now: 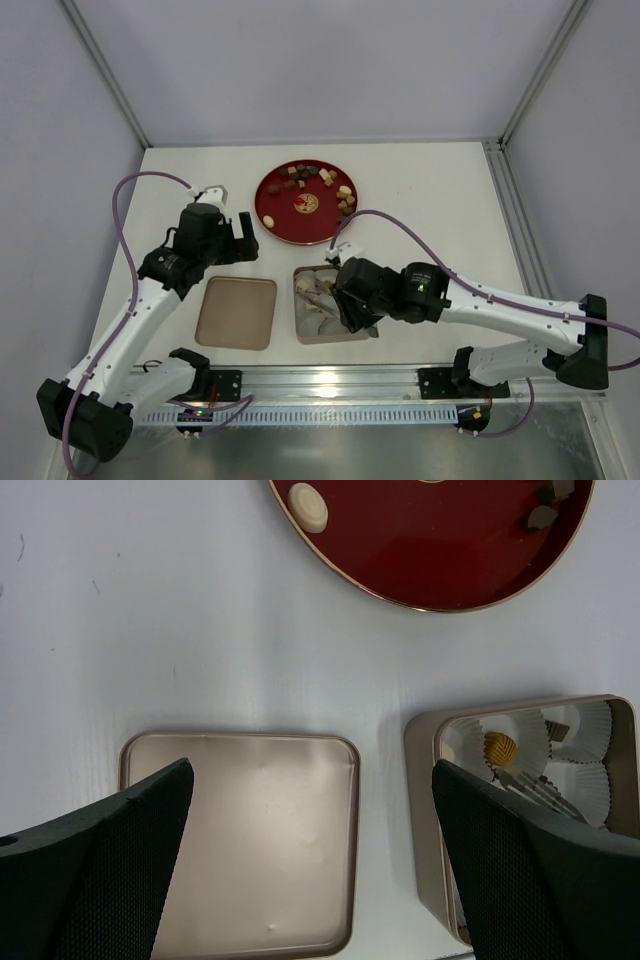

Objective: Pack the chocolate

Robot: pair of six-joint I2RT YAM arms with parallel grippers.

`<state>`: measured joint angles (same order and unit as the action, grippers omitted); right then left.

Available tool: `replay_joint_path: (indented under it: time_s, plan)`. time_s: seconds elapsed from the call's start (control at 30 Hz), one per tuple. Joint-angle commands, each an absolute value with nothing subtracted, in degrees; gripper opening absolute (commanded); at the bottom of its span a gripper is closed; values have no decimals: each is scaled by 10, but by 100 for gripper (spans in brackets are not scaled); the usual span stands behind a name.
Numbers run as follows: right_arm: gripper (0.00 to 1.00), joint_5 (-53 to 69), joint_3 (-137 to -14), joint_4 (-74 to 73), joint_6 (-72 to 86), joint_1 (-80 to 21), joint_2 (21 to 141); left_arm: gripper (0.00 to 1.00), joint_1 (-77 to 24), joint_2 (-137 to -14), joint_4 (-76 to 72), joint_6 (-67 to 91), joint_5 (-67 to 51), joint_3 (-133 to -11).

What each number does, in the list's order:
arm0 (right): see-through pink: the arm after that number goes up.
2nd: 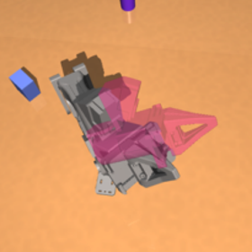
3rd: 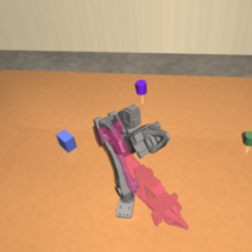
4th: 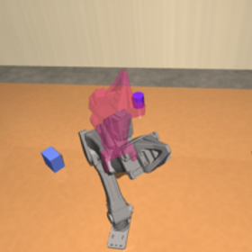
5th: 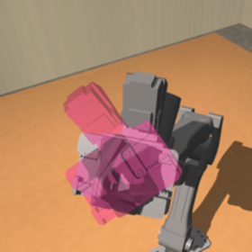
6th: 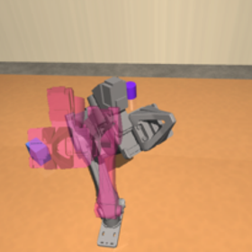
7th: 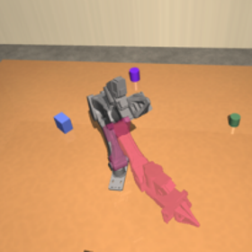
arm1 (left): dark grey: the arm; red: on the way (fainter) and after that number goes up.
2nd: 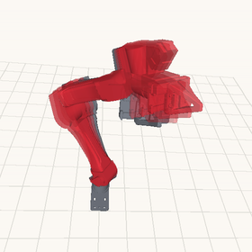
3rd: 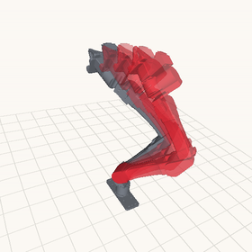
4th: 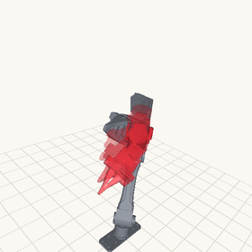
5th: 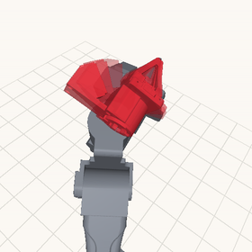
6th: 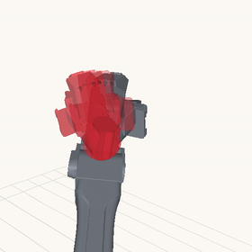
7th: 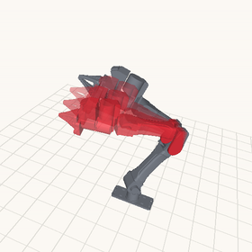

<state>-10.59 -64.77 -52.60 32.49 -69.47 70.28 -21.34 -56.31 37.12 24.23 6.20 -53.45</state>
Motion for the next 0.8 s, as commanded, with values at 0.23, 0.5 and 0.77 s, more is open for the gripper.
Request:
replay_joint_path:
  time_s: [0.23, 0.5, 0.77]
  plan:
    - [43, -70, -771, -500, 193, -539, 723, 100, -211, -562, 367, 244, 67, -548]
    - [41, -47, -939, -454, 98, -370, 924, 100, -211, -564, 367, 244, 68, -549]
    - [40, -65, -1134, -489, 71, -316, 1131, 100, -212, -564, 367, 245, 66, -548]
